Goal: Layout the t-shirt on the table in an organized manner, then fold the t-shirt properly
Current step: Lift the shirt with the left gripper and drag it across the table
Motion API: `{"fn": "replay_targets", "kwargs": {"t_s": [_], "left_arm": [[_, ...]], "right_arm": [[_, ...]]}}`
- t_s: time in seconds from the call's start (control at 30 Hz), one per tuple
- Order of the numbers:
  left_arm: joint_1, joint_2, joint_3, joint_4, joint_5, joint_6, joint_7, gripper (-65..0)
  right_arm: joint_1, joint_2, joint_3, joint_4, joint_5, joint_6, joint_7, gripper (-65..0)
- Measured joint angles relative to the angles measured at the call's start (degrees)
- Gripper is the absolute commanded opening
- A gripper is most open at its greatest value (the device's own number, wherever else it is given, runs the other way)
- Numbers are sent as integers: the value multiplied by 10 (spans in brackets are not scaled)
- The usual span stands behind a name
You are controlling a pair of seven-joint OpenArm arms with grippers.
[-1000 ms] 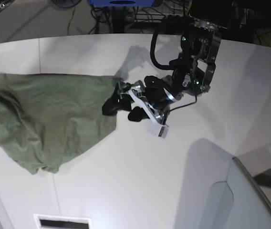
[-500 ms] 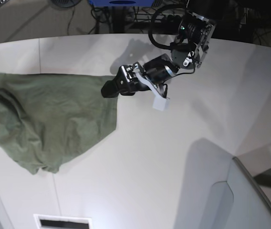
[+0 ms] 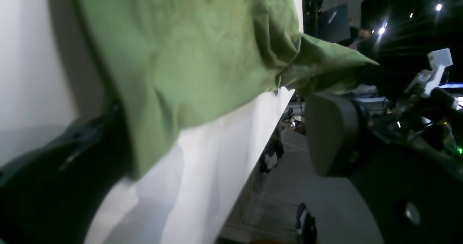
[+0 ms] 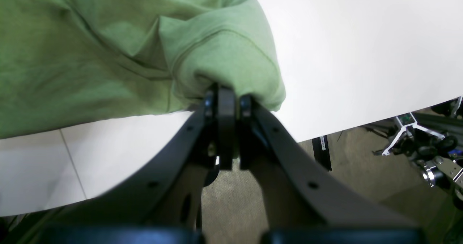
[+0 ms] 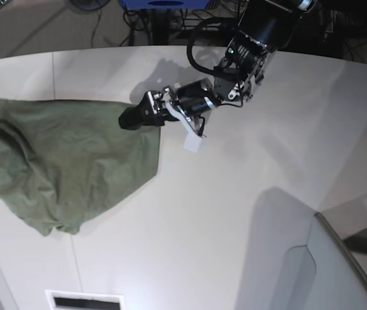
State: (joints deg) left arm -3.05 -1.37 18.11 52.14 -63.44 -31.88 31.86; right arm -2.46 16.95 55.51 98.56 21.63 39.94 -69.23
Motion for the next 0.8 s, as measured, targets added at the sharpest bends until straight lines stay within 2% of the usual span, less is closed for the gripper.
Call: {"fn": "replay_targets", "kwargs": {"t_s": [0.07,0.13,0.23,0.33,0.37,0.6,0.73,0.8], "left_arm": [[-15,6,4,-6,32,3,-3,-43],[-17,20,-1,-8,65,6,-9,-118],[-19,30,0,-16,108,3,0,-331],[-25,42,0,-17,134,12,-3,-612],[-25,44,0,-17,138,14,-3,-650],[-44,38,0,7,140,21,5,-650],[-44,15,3,110,139,83,9,-650],[-46,-6,2,159,136,97,8,-650]], "right_arm": [[0,0,0,0,0,0,0,-648],[0,0,1,0,0,0,0,-648],[0,0,1,-3,1,0,1,-648],[0,0,2,-30,0,0,2,-648],[0,-1,2,-36,0,0,1,-648],[-1,-1,1,-41,0,0,2,-648],[-1,-1,0,-25,-1,0,0,-648],[-1,2,-1,-5,0,0,0,-648]]}}
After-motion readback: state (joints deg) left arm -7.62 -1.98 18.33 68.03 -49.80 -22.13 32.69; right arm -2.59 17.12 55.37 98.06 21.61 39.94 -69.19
